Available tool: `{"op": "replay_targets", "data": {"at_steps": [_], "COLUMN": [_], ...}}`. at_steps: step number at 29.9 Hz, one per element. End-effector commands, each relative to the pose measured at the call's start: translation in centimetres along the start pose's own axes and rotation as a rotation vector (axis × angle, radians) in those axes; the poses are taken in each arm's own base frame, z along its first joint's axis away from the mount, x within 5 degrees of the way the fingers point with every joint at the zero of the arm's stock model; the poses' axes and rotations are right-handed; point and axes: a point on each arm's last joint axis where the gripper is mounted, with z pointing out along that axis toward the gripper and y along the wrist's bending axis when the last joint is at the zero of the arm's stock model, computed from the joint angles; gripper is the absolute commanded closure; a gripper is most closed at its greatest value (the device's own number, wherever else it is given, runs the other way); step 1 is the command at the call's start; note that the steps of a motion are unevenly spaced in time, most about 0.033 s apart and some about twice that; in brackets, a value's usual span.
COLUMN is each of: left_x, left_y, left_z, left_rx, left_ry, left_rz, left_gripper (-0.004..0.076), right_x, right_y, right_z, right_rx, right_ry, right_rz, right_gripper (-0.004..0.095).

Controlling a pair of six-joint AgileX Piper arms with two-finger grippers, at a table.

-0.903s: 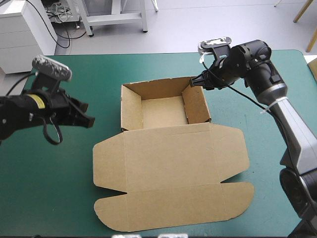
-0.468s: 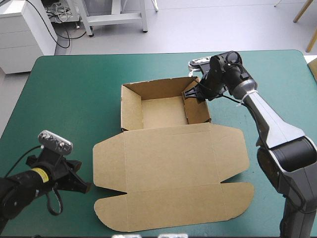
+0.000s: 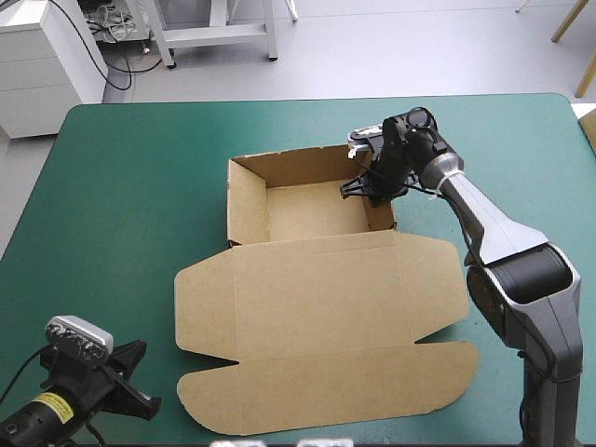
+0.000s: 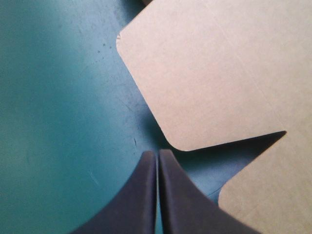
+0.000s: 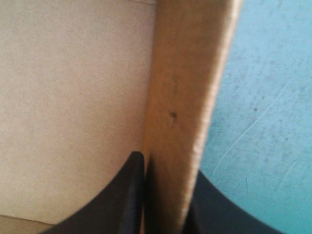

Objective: Fold the box

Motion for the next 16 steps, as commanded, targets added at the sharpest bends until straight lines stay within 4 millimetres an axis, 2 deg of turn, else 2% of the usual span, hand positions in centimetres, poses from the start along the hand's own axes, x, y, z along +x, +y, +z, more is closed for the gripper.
{"op": "replay_targets", "data": {"at_steps": [1, 5, 8, 13, 16], "left_x": [-0.9, -0.9, -0.8, -0.8, -0.8], "left_y": [-0.1, -0.1, -0.1, -0.1, -0.1], "left_z": [-0.9, -0.9, -0.7, -0.7, -0.7], "left_rx": [0.008, 0.006, 0.004, 0.004, 0.004], "left_ry": [-0.128, -0.150, -0.161, -0.161, -0.161], "left_rz": [-0.041, -0.043, -0.044, -0.044, -0.044], "left_gripper": [0.0731, 0.0731, 0.0731, 0.0731, 0.0731], "right_x": [-0.6, -0.6, -0.6, -0.1, 0.8], "right_y": [-0.2, -0.4, -1.9, -7.5, -12.2], "right_z": [-3.6, -3.6, -3.8, -4.0, -4.4], "right_rx": [0.008, 0.028, 0.111, 0.184, 0.223], "right_ry": [-0.115, -0.115, -0.114, -0.093, -0.085], "right_rz": [-0.016, -0.023, -0.045, 0.059, 0.144], "right_gripper": [0.0928, 0.0929, 0.0929, 0.0930, 0.0929]}}
